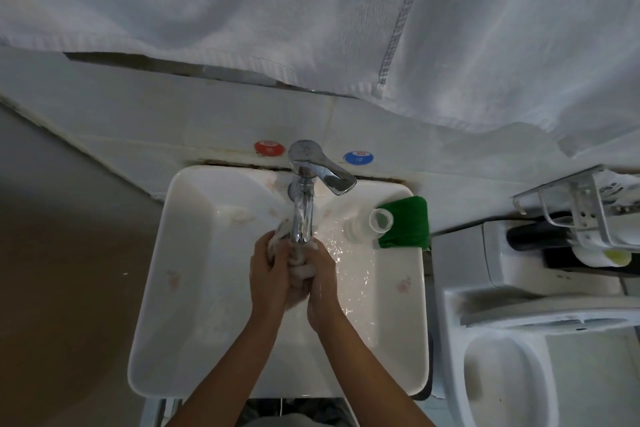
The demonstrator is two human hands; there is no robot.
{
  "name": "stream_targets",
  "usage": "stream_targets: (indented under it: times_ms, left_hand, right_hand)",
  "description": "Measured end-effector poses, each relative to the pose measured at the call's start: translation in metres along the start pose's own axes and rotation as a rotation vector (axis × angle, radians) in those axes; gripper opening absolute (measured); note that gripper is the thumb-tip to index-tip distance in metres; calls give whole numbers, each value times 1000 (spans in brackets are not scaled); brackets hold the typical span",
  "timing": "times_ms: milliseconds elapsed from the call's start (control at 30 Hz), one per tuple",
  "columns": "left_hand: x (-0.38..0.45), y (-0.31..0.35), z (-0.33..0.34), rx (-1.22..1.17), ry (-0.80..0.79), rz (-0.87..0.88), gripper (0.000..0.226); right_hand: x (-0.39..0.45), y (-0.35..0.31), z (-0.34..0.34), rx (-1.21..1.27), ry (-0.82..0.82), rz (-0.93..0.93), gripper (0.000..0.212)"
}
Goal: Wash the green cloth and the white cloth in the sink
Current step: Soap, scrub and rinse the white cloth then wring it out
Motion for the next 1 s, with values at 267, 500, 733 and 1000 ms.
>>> stream_targets:
  times_ms: [267, 500, 733, 1000]
  left_hand:
    - [1, 21, 1, -36, -116, 29, 33]
    - [17, 21, 3, 162, -150, 31, 24]
    - [-10, 3, 7, 100, -130, -50, 71]
    - [-10, 12, -6, 159, 66, 42, 54]
  right_hand:
    - [9, -13, -4, -6, -130, 17, 51]
    - [12, -20, -11, -86, 63, -50, 42]
    - [8, -14, -11, 403, 109, -14, 21]
    - [2, -5, -3, 82, -76, 1, 62]
Point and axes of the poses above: each hand's wrist, its own x-axis towards the middle knuckle, its own z-axis out of the palm, y = z × x, the point moved 4 cm from there along x, towards the middle knuckle, and after that the axes turned 3 degrees about -x, right-handed, at the moved point
